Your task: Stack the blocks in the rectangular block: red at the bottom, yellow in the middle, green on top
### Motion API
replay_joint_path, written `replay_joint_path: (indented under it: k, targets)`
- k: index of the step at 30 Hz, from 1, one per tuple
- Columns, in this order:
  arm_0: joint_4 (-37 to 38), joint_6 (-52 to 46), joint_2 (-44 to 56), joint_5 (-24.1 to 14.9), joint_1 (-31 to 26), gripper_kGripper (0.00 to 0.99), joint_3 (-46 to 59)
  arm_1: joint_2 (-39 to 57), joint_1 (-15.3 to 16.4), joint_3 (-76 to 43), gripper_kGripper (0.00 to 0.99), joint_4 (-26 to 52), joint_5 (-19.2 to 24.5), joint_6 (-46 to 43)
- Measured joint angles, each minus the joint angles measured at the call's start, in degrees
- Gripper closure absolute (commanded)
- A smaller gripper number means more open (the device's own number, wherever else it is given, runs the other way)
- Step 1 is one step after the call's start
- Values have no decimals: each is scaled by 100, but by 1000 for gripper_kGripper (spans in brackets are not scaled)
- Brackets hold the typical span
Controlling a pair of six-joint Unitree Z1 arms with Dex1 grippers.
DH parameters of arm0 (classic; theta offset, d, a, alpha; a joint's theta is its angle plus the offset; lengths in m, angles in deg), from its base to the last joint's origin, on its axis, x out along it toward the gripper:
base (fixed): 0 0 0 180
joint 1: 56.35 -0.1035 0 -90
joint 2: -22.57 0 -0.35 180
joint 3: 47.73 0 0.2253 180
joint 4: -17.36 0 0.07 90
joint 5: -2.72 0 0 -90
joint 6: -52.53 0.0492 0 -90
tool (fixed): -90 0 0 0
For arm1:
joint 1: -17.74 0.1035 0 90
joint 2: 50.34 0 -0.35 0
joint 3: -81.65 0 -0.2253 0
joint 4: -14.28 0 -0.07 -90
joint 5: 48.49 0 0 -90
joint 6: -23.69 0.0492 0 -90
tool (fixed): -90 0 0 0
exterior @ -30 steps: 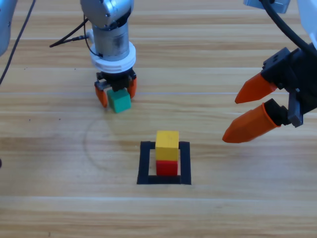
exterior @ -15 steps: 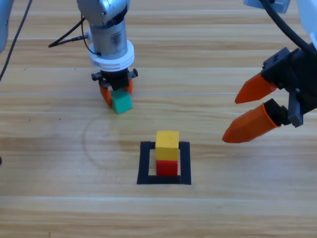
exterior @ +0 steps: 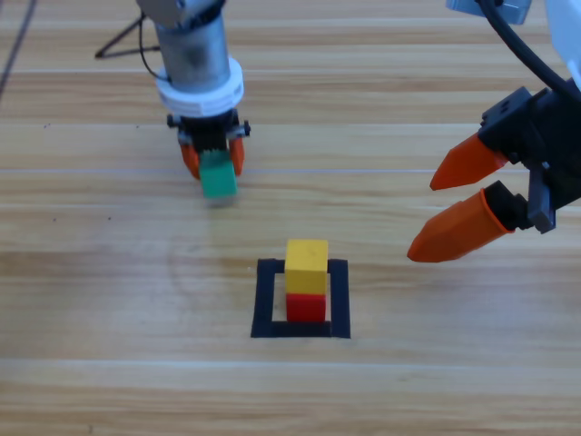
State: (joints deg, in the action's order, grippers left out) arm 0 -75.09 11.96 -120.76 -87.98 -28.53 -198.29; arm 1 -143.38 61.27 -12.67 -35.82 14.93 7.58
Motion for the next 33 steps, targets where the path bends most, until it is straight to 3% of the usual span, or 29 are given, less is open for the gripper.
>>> replay_joint_path:
  k: [6, 12, 21, 33]
  targets:
    - [-284, 733, 798, 93, 258, 990, 9, 0, 0, 0, 1, 0, -23, 0]
    - [-284, 955, 1533, 94, 931, 990, 327, 0, 0, 0, 1, 0, -26, 0]
    - [-284, 85, 1659, -343, 1760, 990, 715, 0, 0, 0, 1, 0, -26, 0]
    - [-284, -685, 1659, -369, 1890, 990, 1036, 0, 0, 0, 1, 0, -27, 0]
